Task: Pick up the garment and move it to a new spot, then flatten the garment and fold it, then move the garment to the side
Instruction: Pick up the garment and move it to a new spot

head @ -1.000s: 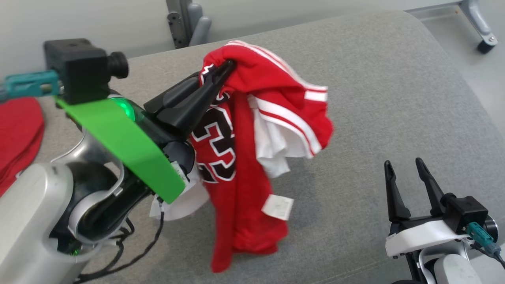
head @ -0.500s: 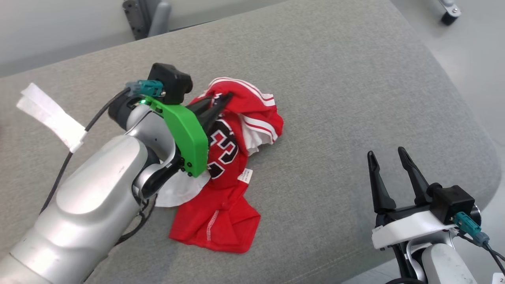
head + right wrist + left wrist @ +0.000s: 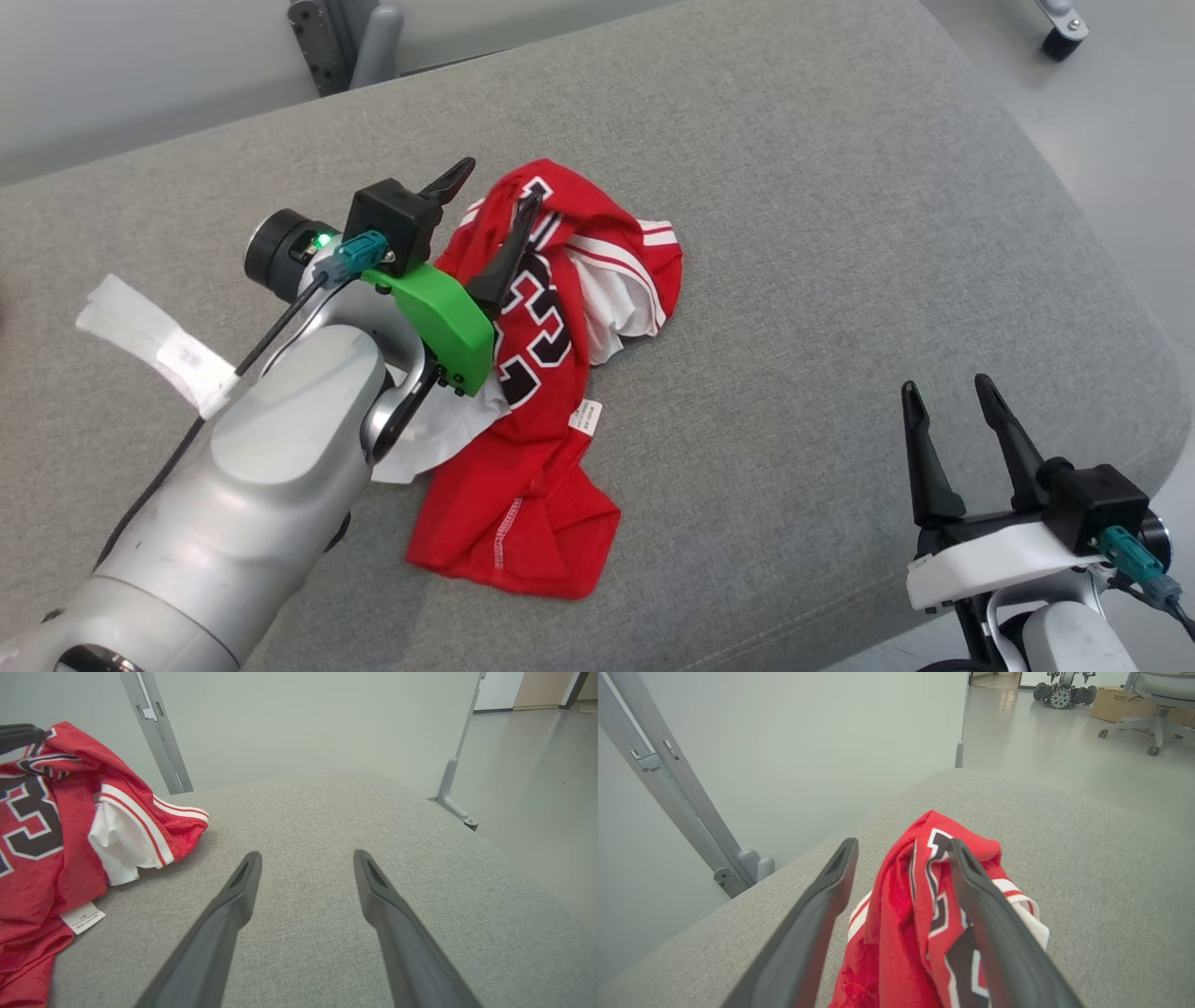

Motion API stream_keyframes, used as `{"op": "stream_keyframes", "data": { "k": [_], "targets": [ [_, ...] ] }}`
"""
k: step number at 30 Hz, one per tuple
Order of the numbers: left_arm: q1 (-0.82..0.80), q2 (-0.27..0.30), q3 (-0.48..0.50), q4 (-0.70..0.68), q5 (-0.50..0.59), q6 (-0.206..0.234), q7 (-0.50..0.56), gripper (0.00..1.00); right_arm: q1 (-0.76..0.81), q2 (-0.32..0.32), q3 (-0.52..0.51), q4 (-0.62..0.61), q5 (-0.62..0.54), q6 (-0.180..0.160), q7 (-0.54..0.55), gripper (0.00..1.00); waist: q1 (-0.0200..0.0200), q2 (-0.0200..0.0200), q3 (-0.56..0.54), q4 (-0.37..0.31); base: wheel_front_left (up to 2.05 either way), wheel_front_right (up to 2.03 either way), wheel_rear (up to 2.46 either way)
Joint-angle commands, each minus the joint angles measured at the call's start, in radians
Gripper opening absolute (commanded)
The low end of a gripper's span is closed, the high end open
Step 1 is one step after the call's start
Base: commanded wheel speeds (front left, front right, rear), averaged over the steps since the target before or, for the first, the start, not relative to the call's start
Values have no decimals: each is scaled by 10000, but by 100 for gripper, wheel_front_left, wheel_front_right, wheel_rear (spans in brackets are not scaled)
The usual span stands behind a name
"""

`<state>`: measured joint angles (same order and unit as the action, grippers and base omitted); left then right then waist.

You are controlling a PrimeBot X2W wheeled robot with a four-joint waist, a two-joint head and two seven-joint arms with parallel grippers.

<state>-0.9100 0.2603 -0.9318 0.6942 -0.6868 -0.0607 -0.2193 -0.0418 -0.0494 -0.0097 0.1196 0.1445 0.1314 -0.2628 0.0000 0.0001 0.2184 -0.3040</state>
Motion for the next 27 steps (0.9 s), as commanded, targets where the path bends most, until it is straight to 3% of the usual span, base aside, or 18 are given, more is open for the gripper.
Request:
{"op": "stream_keyframes", "data": {
  "k": [1, 5, 9, 14, 22, 27],
  "targets": [
    [332, -34, 117, -73, -40, 187, -166, 100, 106, -22, -78, -101, -113, -14, -30, 100, 0, -1, -302, 300, 0, 0, 0],
    [1346, -87, 699, -1311, -82, 783, -448, 100, 288, -22, -378, -425, -432, -14, -30, 100, 0, -1, -647, 725, 0, 0, 0],
    [3088, 212, 1647, -3507, 430, 1617, -456, 100, 506, -16, -658, -841, -883, -14, -30, 100, 0, -1, -887, 1251, 0, 0, 0],
    [5628, 574, 2857, -5241, 958, 2112, -449, 100, 745, -21, -688, -1182, -1466, -14, -30, 100, 0, -1, -1105, 1861, 0, 0, 0],
    [8332, 332, 4885, -6253, 2166, 1964, -452, 100, 1117, -93, -945, -1396, -1876, -14, -30, 100, 0, -1, -1318, 2810, 0, 0, 0],
    [9596, -276, 6149, -6391, 2933, 1609, -452, 100, 1463, -241, -1214, -1334, -1980, -14, -30, 100, 0, -1, -1636, 3371, 0, 0, 0]
  ]
}}
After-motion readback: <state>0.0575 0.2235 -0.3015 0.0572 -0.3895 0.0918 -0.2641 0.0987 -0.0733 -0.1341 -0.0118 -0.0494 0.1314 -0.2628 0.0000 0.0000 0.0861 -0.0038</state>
